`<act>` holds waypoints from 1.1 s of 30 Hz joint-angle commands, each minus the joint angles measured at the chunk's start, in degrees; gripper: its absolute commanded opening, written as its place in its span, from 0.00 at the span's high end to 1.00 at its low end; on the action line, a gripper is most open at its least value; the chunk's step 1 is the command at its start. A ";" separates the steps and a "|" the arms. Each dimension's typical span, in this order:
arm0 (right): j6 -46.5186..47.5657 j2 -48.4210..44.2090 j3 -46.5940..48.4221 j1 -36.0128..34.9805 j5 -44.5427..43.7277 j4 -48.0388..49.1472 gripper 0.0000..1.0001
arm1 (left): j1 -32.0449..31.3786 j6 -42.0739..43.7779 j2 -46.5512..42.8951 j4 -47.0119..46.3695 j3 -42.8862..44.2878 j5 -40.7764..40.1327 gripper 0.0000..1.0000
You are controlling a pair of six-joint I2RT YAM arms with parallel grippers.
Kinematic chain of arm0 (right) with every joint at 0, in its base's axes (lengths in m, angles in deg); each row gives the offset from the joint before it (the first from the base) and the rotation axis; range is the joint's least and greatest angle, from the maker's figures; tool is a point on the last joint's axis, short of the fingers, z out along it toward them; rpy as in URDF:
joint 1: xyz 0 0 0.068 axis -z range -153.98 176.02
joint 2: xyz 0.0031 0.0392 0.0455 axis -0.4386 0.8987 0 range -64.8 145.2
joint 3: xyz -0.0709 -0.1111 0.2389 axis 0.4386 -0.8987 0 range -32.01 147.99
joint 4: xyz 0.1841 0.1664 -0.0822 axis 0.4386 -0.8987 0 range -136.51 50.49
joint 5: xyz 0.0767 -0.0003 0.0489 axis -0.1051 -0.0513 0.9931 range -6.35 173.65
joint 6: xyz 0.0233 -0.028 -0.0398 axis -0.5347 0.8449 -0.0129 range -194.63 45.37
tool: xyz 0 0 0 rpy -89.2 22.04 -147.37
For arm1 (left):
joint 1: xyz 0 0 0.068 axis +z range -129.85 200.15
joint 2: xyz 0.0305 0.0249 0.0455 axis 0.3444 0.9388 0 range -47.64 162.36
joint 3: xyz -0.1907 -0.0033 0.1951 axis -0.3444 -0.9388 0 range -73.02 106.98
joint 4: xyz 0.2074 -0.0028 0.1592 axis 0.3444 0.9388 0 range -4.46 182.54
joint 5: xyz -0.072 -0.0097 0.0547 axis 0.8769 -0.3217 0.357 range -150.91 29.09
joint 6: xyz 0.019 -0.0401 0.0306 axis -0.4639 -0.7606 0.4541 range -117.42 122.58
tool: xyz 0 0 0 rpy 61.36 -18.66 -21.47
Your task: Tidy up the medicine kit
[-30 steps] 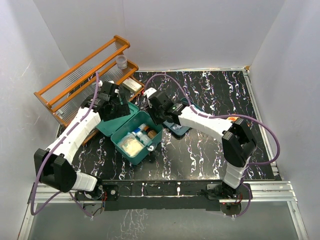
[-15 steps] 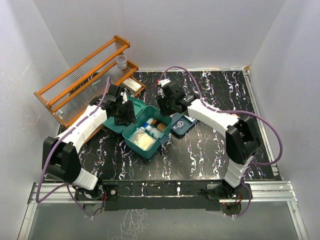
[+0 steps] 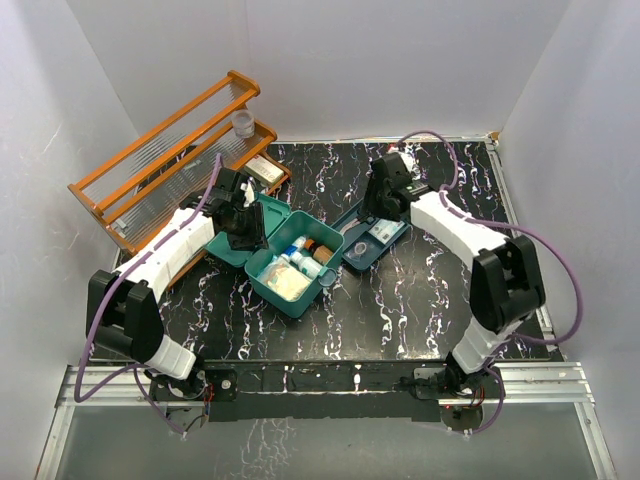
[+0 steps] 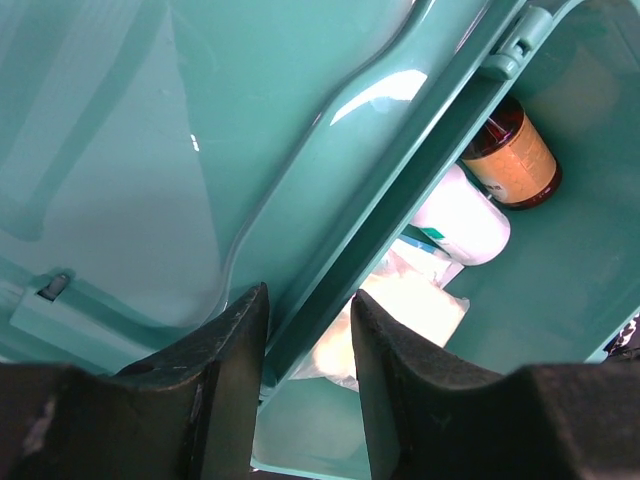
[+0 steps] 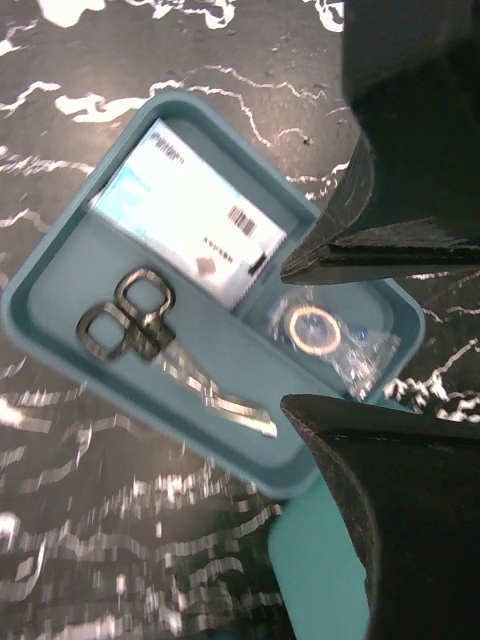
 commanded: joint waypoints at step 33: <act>-1.96 22.56 12.52 0.72 -14.65 -3.46 0.84 | 0.01 2.92 0.55 0.48 1.06 14.68 0.57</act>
